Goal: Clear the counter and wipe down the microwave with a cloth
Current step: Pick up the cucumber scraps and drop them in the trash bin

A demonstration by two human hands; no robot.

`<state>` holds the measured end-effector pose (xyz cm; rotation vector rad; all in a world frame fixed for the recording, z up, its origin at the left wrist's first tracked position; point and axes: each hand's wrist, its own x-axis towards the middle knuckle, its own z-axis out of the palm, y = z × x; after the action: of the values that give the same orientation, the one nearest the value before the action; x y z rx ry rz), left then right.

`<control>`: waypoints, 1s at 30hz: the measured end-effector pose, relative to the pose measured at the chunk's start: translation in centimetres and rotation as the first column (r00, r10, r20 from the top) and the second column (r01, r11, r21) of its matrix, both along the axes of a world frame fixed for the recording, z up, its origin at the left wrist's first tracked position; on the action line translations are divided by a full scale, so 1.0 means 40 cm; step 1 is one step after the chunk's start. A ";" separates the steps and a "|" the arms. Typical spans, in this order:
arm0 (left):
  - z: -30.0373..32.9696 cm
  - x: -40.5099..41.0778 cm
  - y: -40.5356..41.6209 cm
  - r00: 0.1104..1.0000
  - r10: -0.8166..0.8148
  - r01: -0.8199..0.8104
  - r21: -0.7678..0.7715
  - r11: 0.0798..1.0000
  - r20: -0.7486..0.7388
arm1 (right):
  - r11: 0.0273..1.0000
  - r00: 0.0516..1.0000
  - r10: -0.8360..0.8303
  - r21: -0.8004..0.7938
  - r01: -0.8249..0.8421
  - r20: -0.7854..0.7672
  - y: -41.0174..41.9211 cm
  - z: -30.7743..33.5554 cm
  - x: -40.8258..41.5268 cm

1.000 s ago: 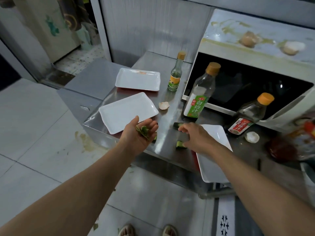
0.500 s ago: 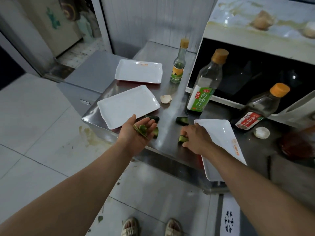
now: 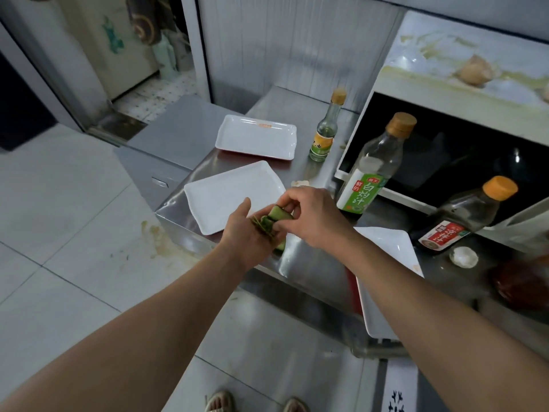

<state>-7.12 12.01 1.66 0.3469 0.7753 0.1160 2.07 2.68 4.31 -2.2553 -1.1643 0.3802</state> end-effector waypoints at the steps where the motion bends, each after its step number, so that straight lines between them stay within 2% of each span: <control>1: 0.005 -0.002 0.004 1.000 -0.003 0.004 -0.016 1.000 0.026 | 1.000 1.000 0.012 0.004 -0.012 0.003 0.010 0.008 -0.006; 4: 0.017 -0.009 0.015 0.996 0.005 0.000 -0.047 0.999 0.091 | 0.998 0.998 0.051 0.024 -0.050 -0.031 0.036 0.028 -0.022; 9: 0.024 -0.017 0.033 0.996 0.006 -0.003 -0.035 0.999 0.086 | 0.997 0.995 0.075 0.006 -0.075 -0.064 0.050 0.039 -0.026; 14: 0.017 -0.020 0.043 1.000 0.014 -0.014 0.028 1.000 0.024 | 0.999 0.998 -0.038 0.028 0.037 0.058 0.000 0.025 0.028; 21: -0.026 -0.015 0.046 0.999 0.015 -0.013 0.048 0.999 -0.045 | 0.961 0.976 -0.199 -0.180 0.212 0.089 -0.097 -0.078 0.115; 26: -0.054 -0.008 0.049 0.997 0.018 -0.013 0.063 0.998 -0.072 | 0.931 0.975 -0.177 -0.299 0.210 0.133 -0.114 -0.158 0.134; 30: -0.070 -0.007 0.052 0.997 0.025 -0.018 0.083 0.996 -0.076 | 0.925 0.976 -0.166 -0.321 0.205 0.144 -0.105 -0.203 0.138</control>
<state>-7.41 14.11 -1.14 0.4231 0.8525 0.1559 7.60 -1.51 -3.82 -2.6901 -0.9874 0.4011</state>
